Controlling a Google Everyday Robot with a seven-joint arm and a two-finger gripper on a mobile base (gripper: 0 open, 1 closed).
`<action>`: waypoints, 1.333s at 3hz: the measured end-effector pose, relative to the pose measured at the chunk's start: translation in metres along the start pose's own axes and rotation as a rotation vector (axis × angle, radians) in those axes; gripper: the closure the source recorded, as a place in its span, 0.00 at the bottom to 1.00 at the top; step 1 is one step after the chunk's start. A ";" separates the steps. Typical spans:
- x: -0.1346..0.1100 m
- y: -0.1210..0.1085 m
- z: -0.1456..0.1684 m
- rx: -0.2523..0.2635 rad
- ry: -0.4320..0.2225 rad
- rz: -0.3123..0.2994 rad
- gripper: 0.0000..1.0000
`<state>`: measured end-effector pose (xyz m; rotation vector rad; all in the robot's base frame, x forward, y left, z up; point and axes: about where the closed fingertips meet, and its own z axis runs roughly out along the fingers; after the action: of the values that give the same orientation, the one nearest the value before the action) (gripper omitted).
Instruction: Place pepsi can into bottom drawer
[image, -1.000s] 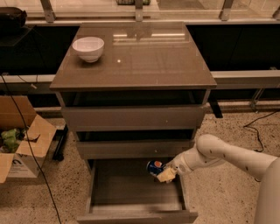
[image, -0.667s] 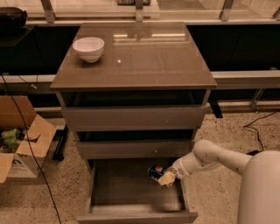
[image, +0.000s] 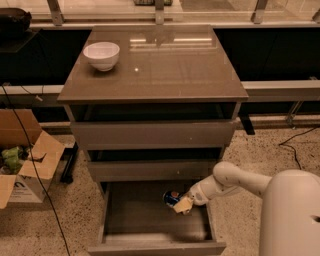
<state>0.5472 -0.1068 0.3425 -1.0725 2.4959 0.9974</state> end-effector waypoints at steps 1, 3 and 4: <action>0.001 -0.007 0.041 0.006 0.032 0.022 1.00; 0.031 -0.013 0.114 0.013 0.108 0.132 0.61; 0.036 -0.023 0.145 -0.001 0.075 0.245 0.37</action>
Offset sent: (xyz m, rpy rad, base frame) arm -0.0139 0.0578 -0.1125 -0.1386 0.1474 -0.0226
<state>0.5326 -0.0399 0.2076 -0.8319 2.7386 1.0389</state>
